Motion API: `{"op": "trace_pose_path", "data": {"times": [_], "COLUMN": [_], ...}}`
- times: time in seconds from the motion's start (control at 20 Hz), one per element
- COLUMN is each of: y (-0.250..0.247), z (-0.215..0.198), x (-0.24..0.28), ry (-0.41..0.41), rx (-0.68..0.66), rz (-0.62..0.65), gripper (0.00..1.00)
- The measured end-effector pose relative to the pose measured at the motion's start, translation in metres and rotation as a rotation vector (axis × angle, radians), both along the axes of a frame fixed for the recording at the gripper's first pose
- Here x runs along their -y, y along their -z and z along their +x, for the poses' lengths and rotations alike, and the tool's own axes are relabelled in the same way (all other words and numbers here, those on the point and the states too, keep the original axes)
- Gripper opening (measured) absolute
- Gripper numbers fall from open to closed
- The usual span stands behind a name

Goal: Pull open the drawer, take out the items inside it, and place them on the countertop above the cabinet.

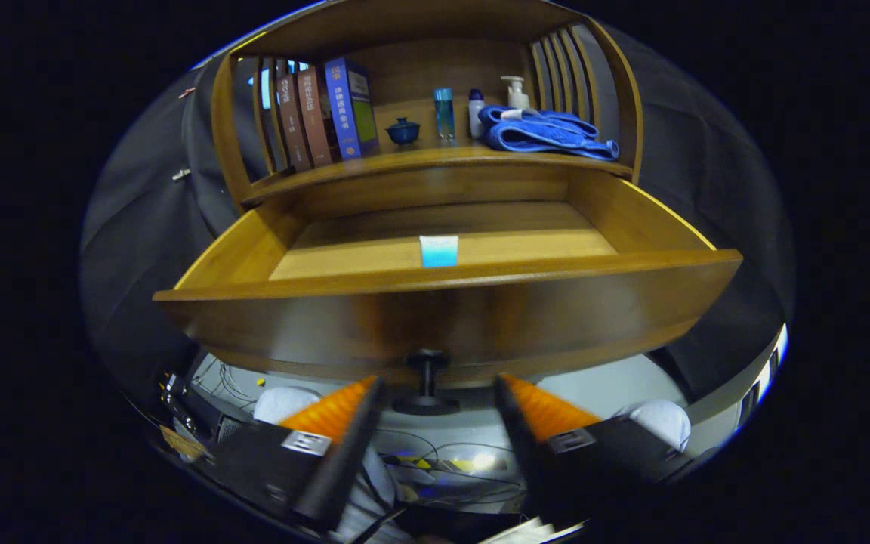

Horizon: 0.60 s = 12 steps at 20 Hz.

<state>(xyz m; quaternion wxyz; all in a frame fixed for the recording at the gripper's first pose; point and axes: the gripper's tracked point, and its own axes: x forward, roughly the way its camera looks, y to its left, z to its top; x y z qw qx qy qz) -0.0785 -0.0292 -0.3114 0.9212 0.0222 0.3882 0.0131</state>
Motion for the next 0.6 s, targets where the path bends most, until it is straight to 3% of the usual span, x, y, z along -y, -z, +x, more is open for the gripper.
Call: {"op": "trace_pose_path", "data": {"times": [0.1, 0.4, 0.6], "y": [-0.015, -0.094, -0.115], "z": [-0.001, 0.017, 0.069], "x": [0.005, -0.002, -0.011], "ry": [0.014, 0.004, 0.0], "rx": [0.04, 0.183, 0.166], "rz": [-0.016, -0.024, 0.028], "gripper": [0.99, 1.0, 1.0]}}
